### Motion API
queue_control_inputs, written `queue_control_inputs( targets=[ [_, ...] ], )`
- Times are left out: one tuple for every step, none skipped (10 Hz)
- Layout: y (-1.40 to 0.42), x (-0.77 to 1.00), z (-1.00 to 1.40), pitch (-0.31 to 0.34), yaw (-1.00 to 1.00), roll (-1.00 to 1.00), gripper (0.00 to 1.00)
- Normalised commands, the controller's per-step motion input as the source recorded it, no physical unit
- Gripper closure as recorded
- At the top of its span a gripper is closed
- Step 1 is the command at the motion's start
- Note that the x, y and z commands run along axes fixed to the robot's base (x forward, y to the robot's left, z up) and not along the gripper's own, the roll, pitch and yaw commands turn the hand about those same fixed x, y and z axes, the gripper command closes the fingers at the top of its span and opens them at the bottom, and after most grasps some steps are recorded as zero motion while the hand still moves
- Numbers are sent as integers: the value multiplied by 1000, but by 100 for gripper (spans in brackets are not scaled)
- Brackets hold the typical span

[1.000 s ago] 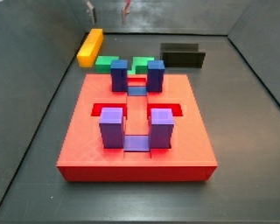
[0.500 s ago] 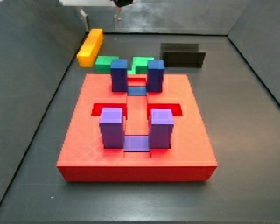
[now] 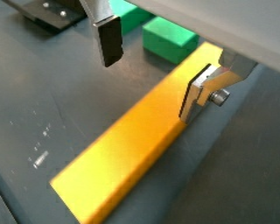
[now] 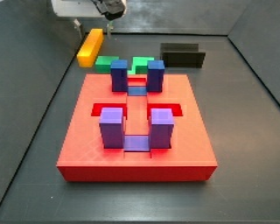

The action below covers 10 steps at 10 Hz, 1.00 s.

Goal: Pick up the yellow object. Move up. Move to above the board. Insert the yellow object.
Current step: Pick up the yellow object.

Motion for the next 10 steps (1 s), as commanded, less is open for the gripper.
queue_control_inputs(
  targets=[
    [123, -151, -60, -83, -17, 0, 0],
    [86, -89, -26, -51, -6, 0, 0],
    [57, -29, -31, -37, 0, 0, 0],
    [49, -29, -129, -27, 0, 31, 0],
    [23, -20, -129, -6, 0, 60, 0],
    [26, -40, -106, 0, 0, 56, 0],
    [26, -20, -114, 0, 0, 67, 0],
    [26, 0, -117, 0, 0, 54, 0],
    [37, 0, -80, 0, 0, 23, 0],
    [49, 77, -43, 0, 0, 0, 0]
  ],
)
